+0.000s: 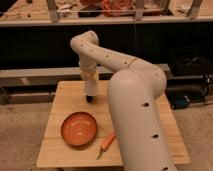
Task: Place the ceramic cup over the eraser
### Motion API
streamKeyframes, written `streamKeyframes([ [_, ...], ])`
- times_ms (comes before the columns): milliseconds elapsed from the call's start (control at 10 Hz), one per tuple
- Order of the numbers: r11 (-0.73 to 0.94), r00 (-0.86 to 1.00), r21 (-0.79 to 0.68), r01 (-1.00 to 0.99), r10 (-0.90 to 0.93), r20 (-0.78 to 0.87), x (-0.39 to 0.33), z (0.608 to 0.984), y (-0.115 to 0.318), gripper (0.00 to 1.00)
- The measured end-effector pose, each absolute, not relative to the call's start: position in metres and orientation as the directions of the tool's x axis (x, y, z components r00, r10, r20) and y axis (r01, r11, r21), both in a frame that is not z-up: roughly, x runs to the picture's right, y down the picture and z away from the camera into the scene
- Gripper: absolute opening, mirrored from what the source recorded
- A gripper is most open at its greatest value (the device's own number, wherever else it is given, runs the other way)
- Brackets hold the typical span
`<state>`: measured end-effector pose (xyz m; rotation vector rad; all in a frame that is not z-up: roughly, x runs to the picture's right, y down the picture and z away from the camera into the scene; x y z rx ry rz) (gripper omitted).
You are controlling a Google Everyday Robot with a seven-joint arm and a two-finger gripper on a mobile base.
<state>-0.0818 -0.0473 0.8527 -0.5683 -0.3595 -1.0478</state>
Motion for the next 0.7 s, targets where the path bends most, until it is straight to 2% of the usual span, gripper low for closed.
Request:
streamKeyframes([
  [500, 0.365, 0.449, -0.262, 0.893, -0.712, 0.539, -0.077, 0.855, -0.037, 0.02],
  [600, 0.362, 0.445, -0.259, 0.896, -0.715, 0.540, -0.078, 0.854, -0.035, 0.07],
  [700, 0.356, 0.438, -0.257, 0.899, -0.716, 0.543, -0.078, 0.853, -0.032, 0.19],
])
